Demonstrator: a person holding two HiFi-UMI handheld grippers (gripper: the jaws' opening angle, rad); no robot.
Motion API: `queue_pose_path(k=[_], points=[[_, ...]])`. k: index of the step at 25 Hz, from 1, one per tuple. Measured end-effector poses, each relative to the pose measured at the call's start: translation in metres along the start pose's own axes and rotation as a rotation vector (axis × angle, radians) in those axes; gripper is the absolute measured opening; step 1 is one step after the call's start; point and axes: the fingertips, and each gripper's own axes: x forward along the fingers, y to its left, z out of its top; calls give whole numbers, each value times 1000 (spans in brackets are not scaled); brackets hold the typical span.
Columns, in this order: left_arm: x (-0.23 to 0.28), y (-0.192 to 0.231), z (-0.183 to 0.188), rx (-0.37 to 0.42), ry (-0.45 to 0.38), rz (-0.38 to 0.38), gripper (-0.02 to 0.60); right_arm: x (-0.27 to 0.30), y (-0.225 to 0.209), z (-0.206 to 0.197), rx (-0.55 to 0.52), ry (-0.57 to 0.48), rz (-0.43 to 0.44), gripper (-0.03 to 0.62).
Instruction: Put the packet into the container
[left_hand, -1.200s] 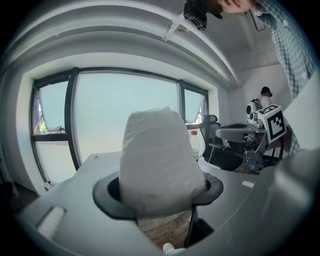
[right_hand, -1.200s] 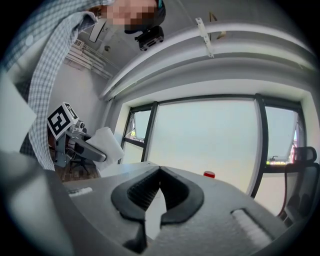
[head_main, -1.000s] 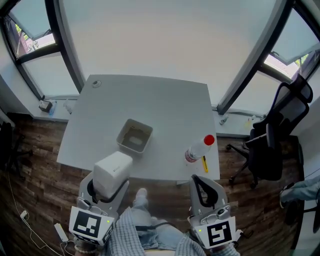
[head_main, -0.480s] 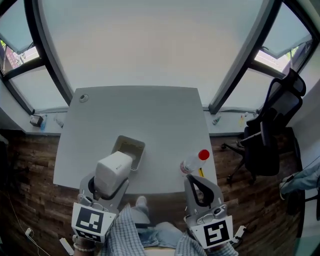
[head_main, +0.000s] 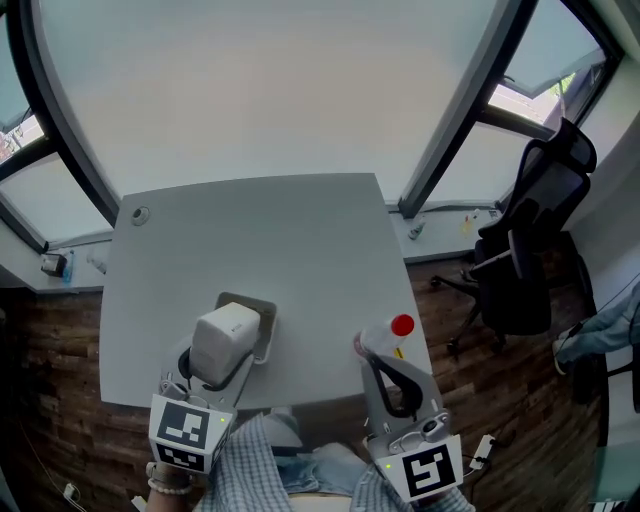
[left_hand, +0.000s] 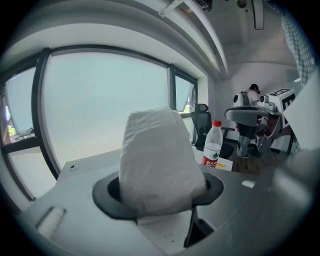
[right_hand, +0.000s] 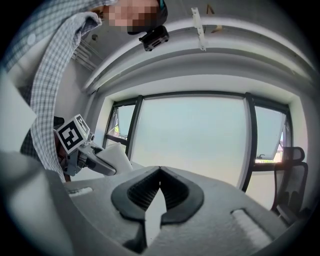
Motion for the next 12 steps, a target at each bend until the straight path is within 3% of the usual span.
queue_pose_path(k=[12], points=[[41, 16, -38, -6, 110, -56, 282, 12, 15, -3, 8, 41, -4, 2]])
